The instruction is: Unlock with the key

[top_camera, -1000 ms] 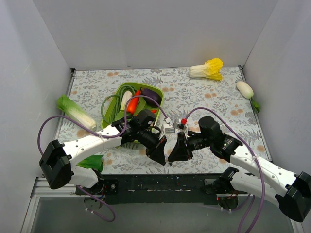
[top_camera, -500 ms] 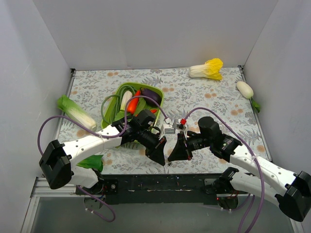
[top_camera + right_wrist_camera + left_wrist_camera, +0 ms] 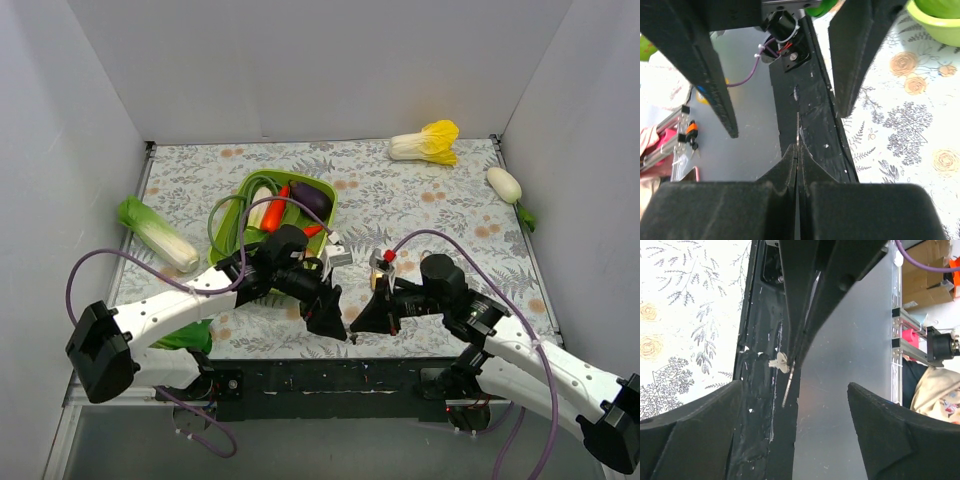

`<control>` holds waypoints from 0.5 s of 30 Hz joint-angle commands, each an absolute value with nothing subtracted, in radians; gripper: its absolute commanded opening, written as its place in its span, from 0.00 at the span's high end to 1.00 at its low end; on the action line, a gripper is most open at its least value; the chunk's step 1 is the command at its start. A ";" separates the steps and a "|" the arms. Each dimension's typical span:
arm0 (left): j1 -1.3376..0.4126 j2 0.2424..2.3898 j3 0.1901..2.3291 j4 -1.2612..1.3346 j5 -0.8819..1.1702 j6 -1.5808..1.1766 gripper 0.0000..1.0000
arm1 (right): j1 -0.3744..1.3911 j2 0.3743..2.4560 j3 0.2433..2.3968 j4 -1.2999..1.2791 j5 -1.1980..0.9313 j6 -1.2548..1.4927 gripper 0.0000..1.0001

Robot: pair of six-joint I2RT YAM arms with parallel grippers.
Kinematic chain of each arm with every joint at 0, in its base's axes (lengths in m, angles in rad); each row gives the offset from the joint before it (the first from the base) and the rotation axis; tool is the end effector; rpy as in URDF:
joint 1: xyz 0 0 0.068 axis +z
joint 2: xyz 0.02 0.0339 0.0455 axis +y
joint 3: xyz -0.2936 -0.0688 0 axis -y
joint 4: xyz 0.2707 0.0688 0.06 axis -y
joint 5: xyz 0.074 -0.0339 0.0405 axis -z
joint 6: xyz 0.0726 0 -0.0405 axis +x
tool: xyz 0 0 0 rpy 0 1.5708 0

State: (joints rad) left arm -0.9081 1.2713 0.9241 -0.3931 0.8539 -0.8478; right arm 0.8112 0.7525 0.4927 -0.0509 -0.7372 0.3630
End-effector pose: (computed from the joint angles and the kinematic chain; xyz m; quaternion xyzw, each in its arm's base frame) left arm 0.1403 -0.2687 0.2763 -0.1921 -0.8275 0.5246 0.0570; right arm 0.1053 0.1818 0.2636 -0.3745 0.6877 0.5468 0.2963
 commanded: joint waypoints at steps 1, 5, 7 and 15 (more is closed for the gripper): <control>-0.894 1.175 0.833 -0.249 0.801 -0.934 0.12 | 0.808 0.687 0.457 0.063 -0.632 0.458 0.99; -0.891 1.088 0.709 0.029 0.709 -1.093 0.11 | 0.808 0.631 0.417 0.150 -0.568 0.517 0.99; -0.891 1.037 0.661 0.139 0.634 -1.170 0.11 | 0.808 0.600 0.396 0.216 -0.532 0.549 0.99; -0.893 0.968 0.473 0.578 0.454 -1.497 0.24 | 0.808 0.597 0.351 0.383 -0.451 0.600 0.99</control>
